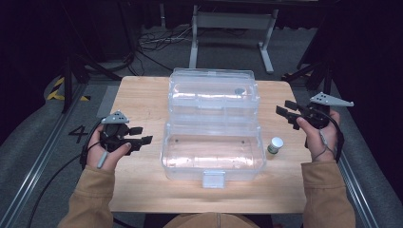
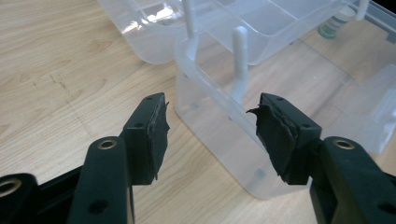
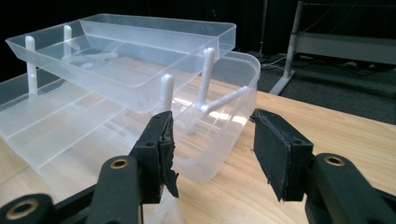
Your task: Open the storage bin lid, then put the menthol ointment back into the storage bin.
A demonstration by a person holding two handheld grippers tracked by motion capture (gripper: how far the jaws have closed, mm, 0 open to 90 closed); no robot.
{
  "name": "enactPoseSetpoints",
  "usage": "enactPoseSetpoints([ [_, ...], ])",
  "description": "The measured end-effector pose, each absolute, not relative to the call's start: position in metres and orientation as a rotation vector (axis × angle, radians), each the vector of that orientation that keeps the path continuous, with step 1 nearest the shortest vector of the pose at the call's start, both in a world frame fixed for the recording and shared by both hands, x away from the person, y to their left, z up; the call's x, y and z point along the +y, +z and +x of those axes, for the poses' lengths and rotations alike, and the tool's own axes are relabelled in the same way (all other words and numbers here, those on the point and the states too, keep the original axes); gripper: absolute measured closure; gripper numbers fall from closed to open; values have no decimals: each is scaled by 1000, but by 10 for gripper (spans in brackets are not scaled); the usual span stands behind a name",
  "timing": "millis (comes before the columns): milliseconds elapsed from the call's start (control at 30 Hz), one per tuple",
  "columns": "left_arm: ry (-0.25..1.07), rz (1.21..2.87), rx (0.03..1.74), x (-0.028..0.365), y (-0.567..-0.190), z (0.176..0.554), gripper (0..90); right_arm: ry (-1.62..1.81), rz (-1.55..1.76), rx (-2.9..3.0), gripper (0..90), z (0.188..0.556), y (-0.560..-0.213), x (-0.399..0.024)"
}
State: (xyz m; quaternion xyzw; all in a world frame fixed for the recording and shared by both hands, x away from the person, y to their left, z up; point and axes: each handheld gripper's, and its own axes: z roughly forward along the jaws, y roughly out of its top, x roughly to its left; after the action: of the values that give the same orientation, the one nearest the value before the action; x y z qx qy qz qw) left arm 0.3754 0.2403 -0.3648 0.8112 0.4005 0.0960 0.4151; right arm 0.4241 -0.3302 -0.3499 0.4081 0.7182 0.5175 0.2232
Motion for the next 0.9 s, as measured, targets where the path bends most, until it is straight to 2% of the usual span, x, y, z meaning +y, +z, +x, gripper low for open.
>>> enactPoseSetpoints([
  [900,262,2084,1073,244,-376,389,414,1186,1198,2187,414,411,-354,-335],
])
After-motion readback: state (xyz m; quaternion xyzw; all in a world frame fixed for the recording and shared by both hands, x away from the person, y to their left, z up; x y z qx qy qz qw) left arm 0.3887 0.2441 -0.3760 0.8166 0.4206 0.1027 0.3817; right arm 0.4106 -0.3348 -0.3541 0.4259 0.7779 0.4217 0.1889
